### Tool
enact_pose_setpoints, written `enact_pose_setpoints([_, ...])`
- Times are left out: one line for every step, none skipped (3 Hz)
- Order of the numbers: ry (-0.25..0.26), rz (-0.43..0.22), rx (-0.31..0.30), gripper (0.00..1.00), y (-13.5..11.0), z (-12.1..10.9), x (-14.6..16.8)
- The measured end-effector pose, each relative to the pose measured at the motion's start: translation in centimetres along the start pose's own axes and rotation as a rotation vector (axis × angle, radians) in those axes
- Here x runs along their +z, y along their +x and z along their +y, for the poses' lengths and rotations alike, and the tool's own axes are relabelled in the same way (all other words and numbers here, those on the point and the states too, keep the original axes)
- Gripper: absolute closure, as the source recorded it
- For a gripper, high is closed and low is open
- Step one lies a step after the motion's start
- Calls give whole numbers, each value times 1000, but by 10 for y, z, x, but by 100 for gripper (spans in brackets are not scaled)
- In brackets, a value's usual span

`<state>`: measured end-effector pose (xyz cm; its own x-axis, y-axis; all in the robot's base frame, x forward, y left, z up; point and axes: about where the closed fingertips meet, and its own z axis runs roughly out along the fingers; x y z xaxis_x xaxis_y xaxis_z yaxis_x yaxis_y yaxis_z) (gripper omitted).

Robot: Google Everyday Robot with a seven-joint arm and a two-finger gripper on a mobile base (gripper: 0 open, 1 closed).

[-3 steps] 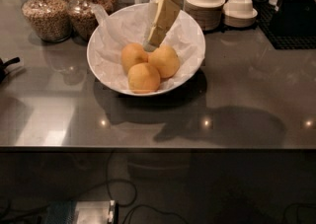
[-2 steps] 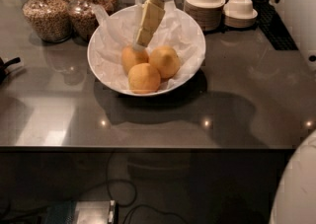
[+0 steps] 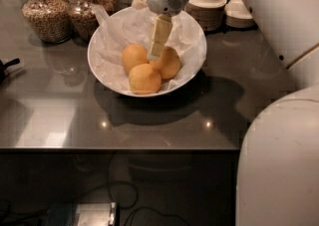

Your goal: Pick orange from white bowl

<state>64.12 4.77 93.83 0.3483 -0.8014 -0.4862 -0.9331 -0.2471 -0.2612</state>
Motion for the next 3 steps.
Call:
enact_pose_setpoints([-25, 54, -11, 0, 36, 4, -1])
enact_pose_setpoints([-47, 88, -41, 0, 60, 9, 1])
enact_pose_setpoints([-47, 88, -41, 0, 60, 9, 1])
